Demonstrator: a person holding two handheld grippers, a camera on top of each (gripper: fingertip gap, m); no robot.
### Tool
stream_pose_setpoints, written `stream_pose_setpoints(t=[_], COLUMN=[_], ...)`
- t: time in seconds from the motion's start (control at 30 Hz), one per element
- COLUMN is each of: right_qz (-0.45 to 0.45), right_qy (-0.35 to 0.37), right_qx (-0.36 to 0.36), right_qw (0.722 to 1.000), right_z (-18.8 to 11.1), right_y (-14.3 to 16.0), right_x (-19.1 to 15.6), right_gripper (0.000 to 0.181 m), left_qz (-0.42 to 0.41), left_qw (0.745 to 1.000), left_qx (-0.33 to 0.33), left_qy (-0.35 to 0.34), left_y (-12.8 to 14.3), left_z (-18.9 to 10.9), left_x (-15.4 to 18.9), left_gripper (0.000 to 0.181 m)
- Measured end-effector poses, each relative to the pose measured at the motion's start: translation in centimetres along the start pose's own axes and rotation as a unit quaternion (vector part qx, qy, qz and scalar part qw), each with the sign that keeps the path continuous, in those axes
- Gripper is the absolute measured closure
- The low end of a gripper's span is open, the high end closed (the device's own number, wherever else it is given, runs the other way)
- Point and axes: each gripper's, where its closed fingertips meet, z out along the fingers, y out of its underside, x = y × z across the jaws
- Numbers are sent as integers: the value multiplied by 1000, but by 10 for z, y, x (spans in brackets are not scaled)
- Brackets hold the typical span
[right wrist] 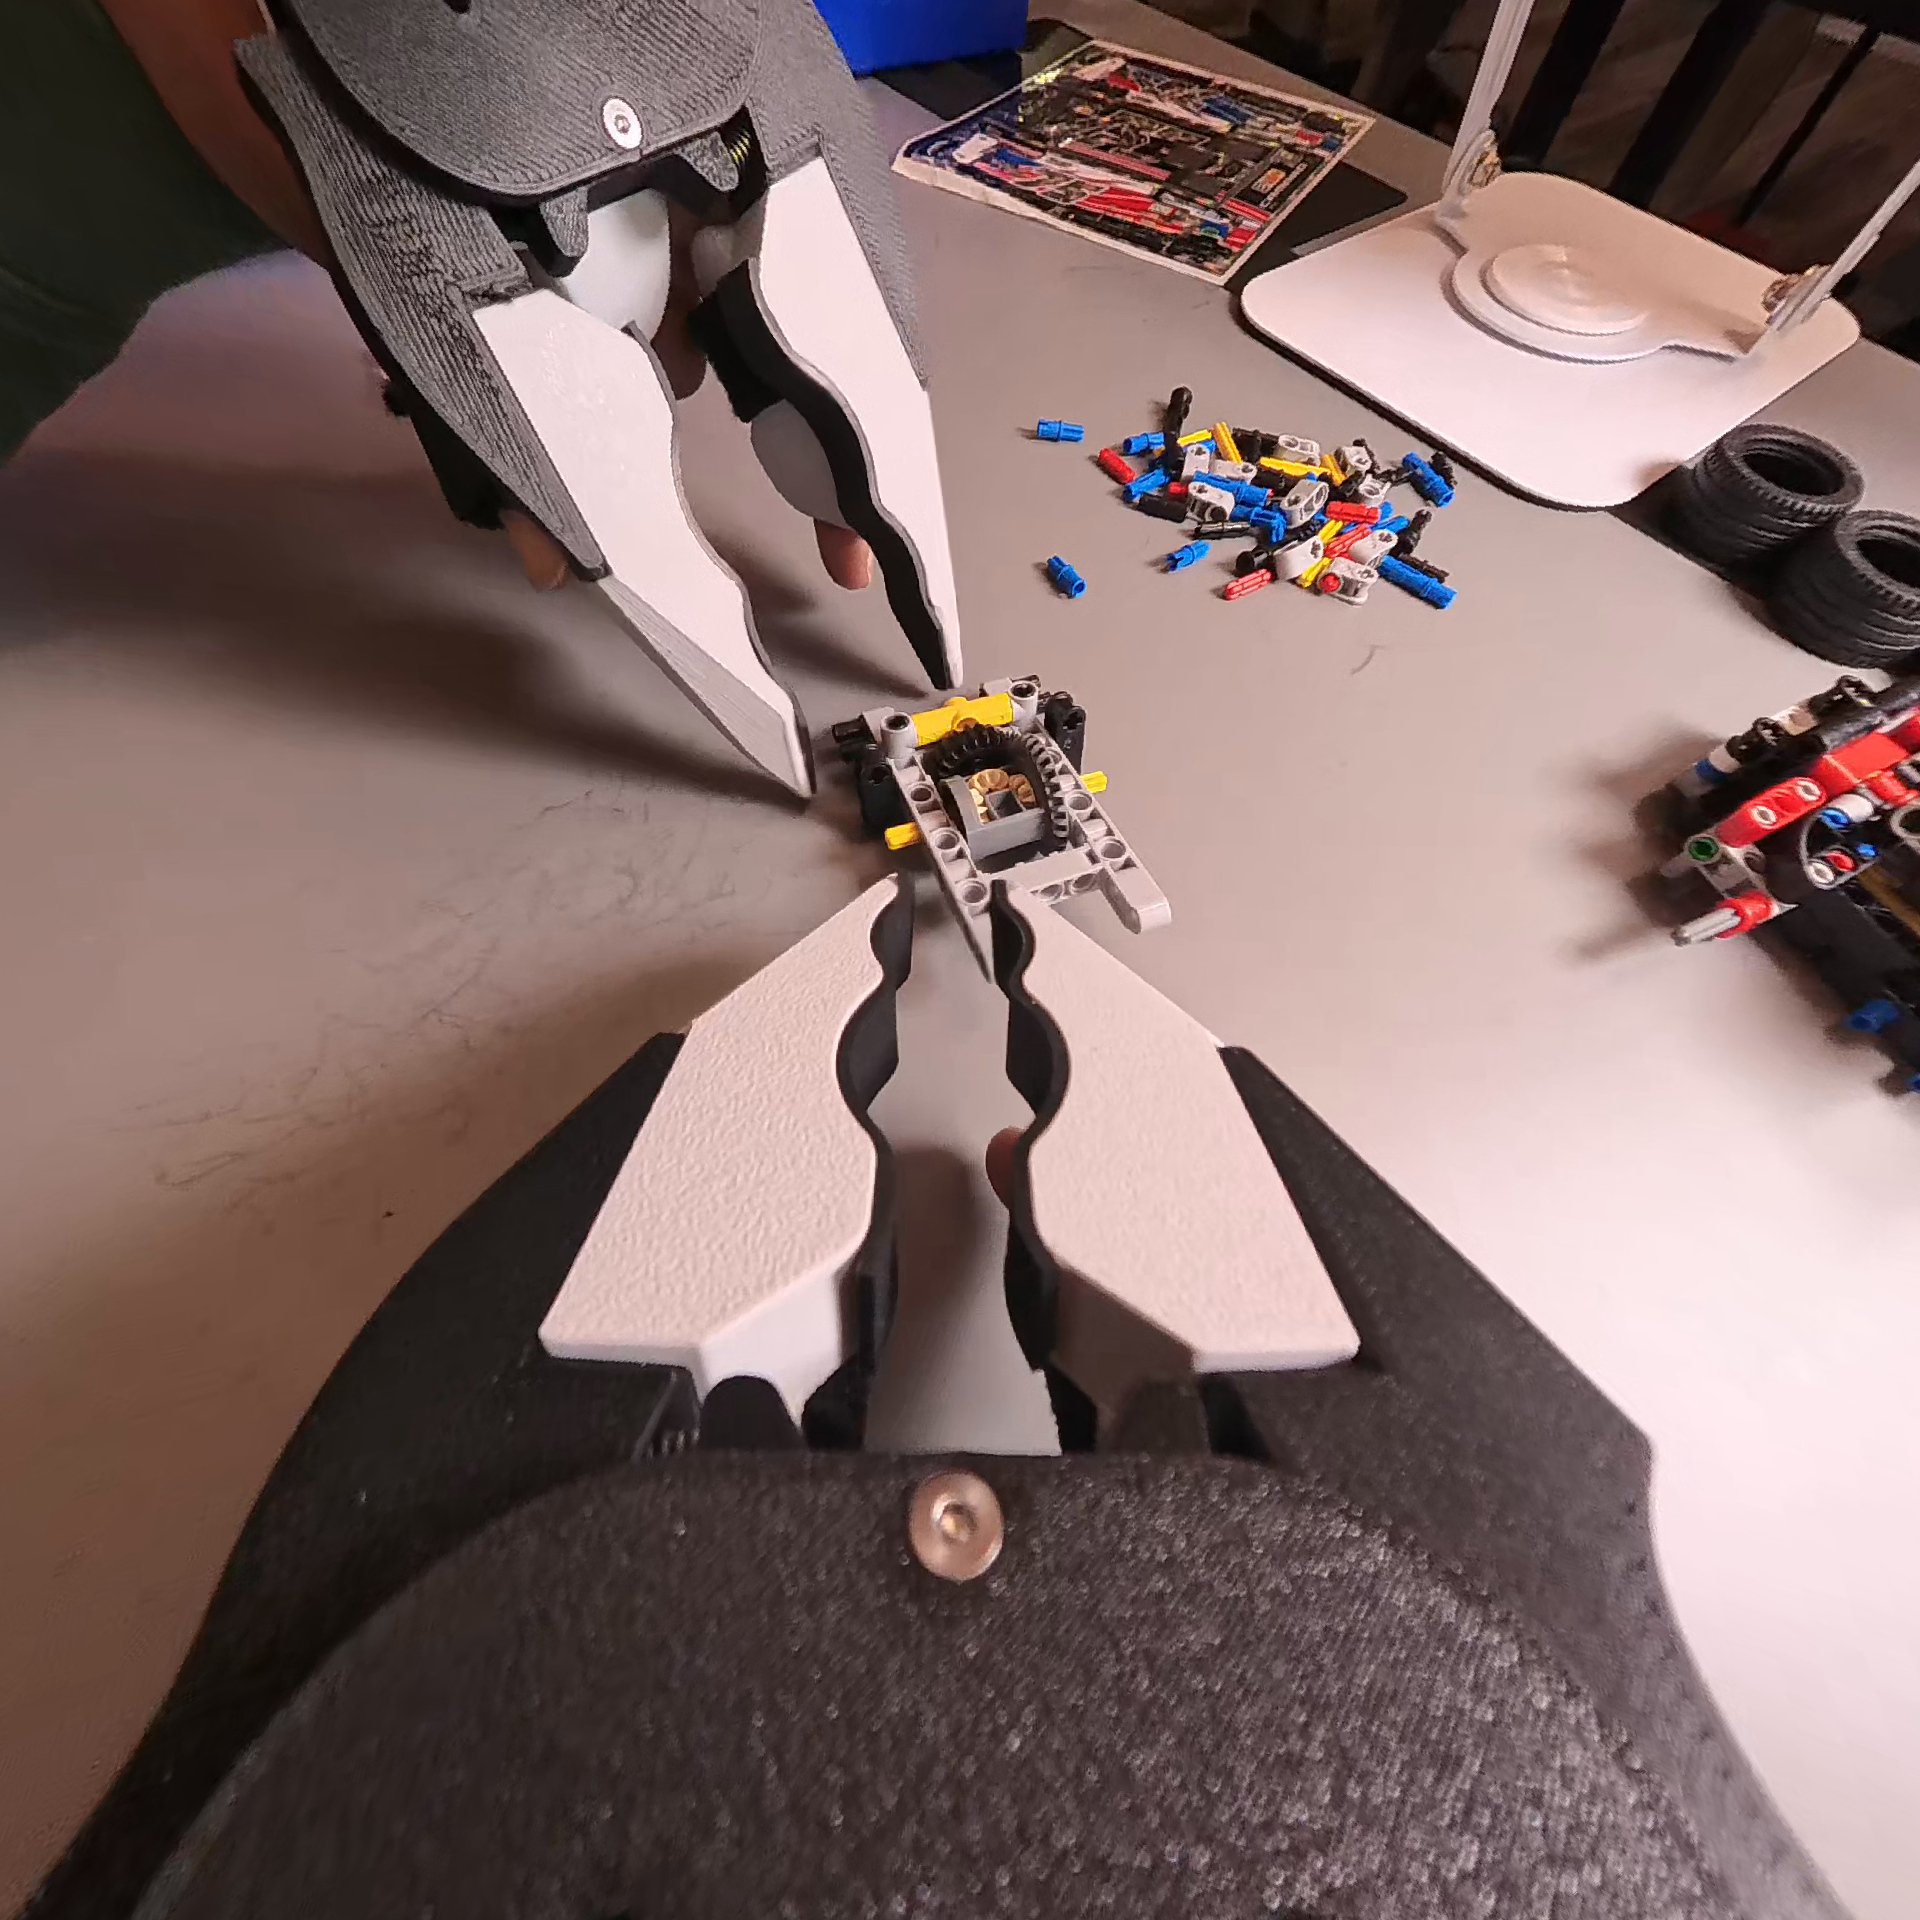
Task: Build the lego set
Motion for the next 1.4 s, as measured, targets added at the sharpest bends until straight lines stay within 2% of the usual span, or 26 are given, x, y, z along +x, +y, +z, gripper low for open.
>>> stream_pose_setpoints(t=[0.2,0.4,0.57,0.87,0.97,1.1,1.23,1.3,1.4], right_qz=[2,3,-3,-6,-20,-10,3,5,-2], right_qy=[6,14,14,-23,-24,-27,-29,-32,-36], right_qx=[1,5,7,4,-5,4,5,2,-2], right_qw=[1000,1000,1000,1000,1000,1000,1000,999,999], right_z=[-1,-5,-7,0,2,-1,-3,-3,-2], right_y=[0,-1,-1,-6,-4,-7,-6,-4,-3], right_x=[5,12,13,-6,-8,-4,1,0,-4], right_gripper=[167,168,168,164,162,160,161,161,161], left_qz=[-10,-2,-1,8,11,-21,-19,-17,-7], left_qw=[1000,1000,1000,1000,1000,998,999,999,999], left_qx=[8,7,2,5,6,53,40,46,50], left_qy=[15,16,17,30,27,16,17,15,11], left_y=[3,1,3,2,4,-4,0,-4,-10], left_z=[0,2,1,0,-7,-16,0,5,8], left_x=[4,10,15,28,26,11,9,9,8], left_gripper=[145,166,166,162,154,138,116,117,133])
